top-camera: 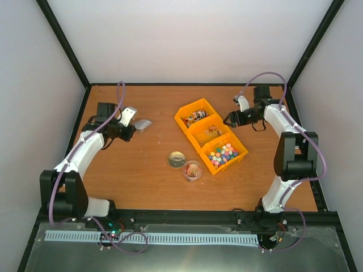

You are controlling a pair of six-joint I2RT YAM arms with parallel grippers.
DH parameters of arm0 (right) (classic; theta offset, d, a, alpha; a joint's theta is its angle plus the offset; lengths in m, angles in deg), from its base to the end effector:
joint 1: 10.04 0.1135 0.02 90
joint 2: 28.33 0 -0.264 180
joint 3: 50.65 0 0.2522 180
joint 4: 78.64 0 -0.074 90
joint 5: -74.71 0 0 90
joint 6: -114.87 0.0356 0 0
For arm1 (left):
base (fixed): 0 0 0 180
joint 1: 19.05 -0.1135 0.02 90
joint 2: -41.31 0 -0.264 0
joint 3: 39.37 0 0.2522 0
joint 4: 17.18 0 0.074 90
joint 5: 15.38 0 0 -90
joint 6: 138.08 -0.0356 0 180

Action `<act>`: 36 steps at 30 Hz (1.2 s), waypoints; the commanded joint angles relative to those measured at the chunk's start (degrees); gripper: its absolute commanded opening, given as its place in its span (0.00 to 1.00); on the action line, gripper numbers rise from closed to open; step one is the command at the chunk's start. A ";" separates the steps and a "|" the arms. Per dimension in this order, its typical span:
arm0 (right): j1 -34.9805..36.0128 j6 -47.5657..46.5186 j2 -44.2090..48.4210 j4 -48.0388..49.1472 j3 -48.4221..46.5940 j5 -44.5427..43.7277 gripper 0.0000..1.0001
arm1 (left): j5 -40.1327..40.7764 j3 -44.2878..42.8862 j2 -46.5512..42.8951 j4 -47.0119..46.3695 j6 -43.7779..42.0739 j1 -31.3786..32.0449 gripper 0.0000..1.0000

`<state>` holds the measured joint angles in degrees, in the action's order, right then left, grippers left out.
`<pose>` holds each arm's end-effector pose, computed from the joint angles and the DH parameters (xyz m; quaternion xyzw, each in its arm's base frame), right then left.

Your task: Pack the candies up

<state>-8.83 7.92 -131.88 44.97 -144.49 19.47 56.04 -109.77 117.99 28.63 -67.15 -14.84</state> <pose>0.3718 0.0282 0.2332 -0.2084 0.9122 0.2624 0.2358 0.2745 -0.0316 0.2578 0.2397 0.9036 -0.1099 0.3376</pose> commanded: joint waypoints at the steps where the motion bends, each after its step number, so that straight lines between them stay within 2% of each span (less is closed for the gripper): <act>1: -0.42 -1.22 1.93 0.48 1.11 2.18 0.75 | -0.04 0.58 2.86 -4.80 2.45 -2.14 0.01; 10: -0.41 -2.52 4.43 0.15 1.47 3.13 0.76 | 4.14 1.78 8.61 -9.73 2.46 -2.34 0.01; 22: -0.42 -3.62 7.20 -1.63 2.80 3.55 0.76 | 4.76 1.85 14.60 -11.62 1.14 -2.35 0.01; 27: -0.41 -3.89 8.27 -2.65 3.06 4.22 0.76 | 4.41 1.94 16.14 -11.36 0.25 -2.28 0.10; 36: -0.26 -4.70 10.93 -4.75 3.91 6.94 0.76 | 3.57 1.90 14.92 -9.42 0.39 -2.35 0.15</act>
<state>-8.83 4.27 -123.77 41.95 -141.41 24.13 60.25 -107.19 134.45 17.70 -66.08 -16.77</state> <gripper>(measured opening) 0.756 0.133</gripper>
